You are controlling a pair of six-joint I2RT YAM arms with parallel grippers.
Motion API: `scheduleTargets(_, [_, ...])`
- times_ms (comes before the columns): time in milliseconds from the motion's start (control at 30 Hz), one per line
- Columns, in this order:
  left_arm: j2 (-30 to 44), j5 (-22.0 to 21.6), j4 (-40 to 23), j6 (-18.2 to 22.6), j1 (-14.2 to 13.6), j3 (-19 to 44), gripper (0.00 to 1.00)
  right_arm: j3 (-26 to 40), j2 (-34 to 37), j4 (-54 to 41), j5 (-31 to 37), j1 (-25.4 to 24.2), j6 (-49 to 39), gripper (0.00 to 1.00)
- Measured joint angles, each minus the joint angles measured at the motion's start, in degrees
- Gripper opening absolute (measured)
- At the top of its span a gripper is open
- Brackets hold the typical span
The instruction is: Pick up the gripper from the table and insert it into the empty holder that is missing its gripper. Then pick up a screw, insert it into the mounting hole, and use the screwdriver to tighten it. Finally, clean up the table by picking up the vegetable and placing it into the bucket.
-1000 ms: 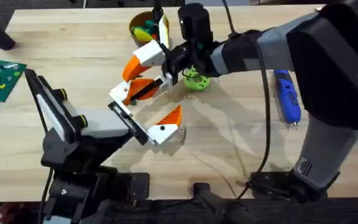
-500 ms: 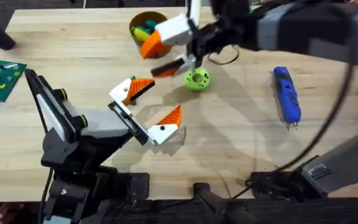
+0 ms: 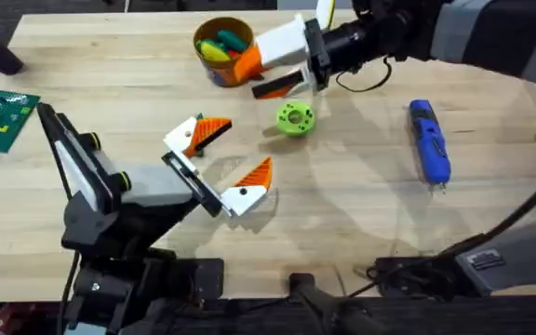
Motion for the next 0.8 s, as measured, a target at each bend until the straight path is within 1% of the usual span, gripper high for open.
scheduleTargets(100, [0.0, 0.0, 0.0, 0.0, 0.0, 0.0, 0.986, 0.0, 0.0, -3.9, 2.6, 0.0, -3.0, 0.994])
scheduleTargets(167, [0.0, 0.0, 0.0, 0.0, 0.0, 0.0, 0.986, 0.0, 0.0, -6.9, 5.5, 0.0, -4.7, 0.994])
scheduleTargets(367, [0.0, 0.0, 0.0, 0.0, 0.0, 0.0, 0.986, 0.0, -0.9, -13.3, 17.8, 0.0, -8.5, 0.993])
scheduleTargets(467, [0.0, 0.0, 0.0, 0.0, 0.0, 0.0, 0.986, 0.0, -3.6, -15.9, 24.7, 0.0, -9.6, 0.994])
scheduleTargets(667, [0.0, 0.0, 0.0, 0.0, 0.0, 0.0, 0.986, 0.3, -11.7, -21.5, 39.1, 0.3, -11.8, 0.995])
scheduleTargets(800, [0.0, 0.0, 0.0, 0.0, 0.0, 0.0, 0.987, 2.4, -14.8, -26.6, 49.0, 0.5, -13.6, 0.995])
